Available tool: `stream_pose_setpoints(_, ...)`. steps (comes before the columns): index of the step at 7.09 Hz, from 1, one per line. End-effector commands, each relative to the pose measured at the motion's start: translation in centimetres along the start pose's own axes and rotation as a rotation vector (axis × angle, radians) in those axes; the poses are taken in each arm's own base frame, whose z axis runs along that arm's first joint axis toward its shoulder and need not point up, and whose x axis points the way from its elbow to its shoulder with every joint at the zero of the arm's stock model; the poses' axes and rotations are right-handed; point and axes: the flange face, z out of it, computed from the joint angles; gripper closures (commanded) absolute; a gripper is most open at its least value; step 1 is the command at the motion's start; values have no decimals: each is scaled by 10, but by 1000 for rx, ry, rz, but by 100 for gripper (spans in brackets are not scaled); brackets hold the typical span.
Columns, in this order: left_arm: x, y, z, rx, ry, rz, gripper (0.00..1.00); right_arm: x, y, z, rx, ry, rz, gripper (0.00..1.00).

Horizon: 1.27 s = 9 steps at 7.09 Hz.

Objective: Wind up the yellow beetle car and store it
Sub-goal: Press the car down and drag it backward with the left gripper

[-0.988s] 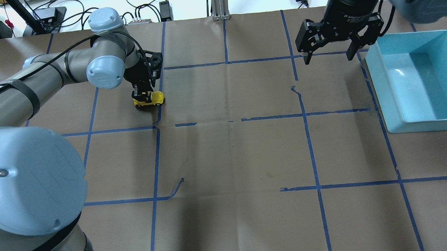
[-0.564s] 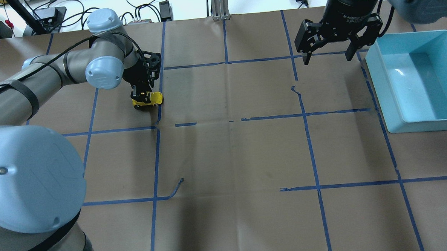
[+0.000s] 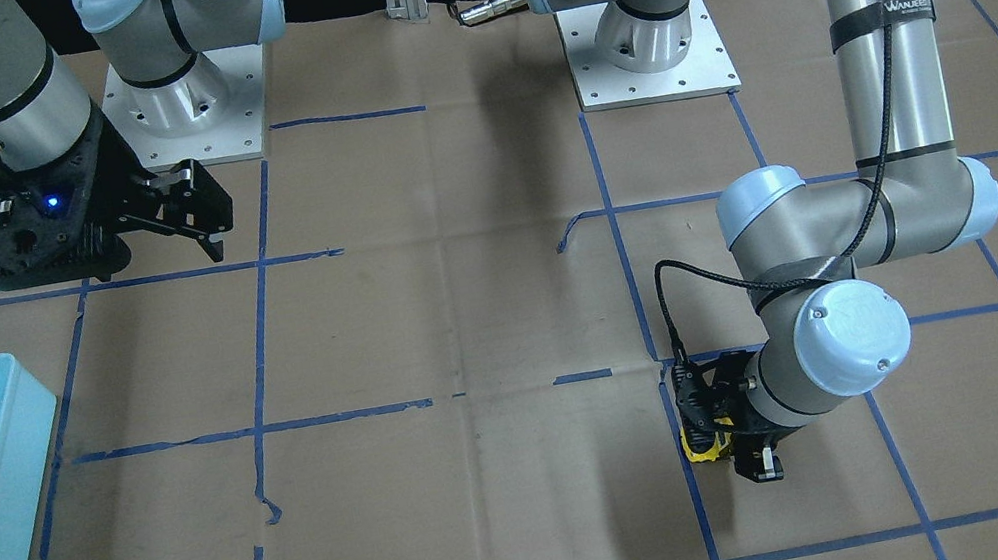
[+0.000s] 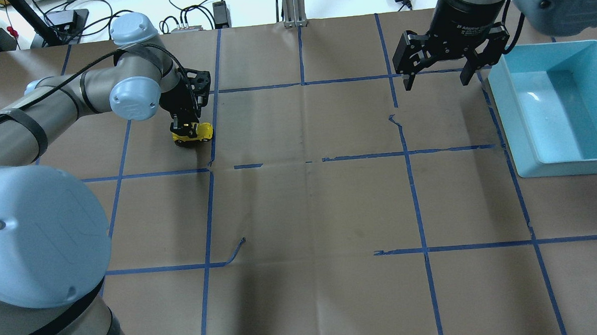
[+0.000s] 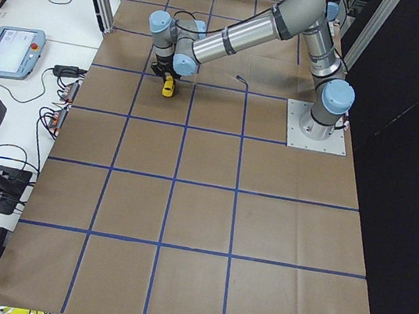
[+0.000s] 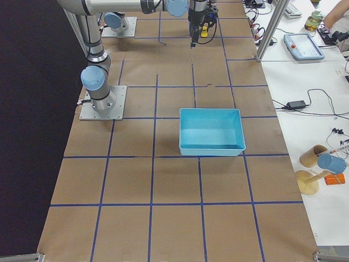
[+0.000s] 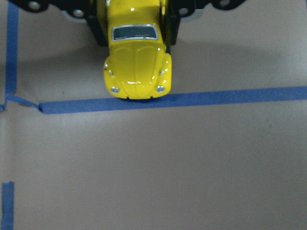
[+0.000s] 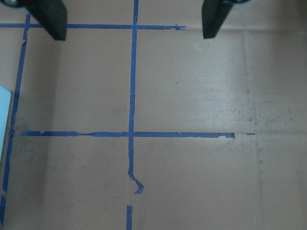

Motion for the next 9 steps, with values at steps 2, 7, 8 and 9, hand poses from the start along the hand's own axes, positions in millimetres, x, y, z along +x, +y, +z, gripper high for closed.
stream_pose_setpoints(2,0,5,3,-5,2,6,98,0,1,1,-1,0,4,0)
stream_pose_setpoints(7,-3,27,-2,-1,-7,1,98,0,0,0,2,-1,-1,0)
stream_pose_setpoints(8,-3,28,0,-1,-5,0,98,0,0,-1,3,-1,-1,0)
stream_pose_setpoints(9,-4,32,-1,-3,-5,-5,98,0,-1,0,4,-1,-1,0)
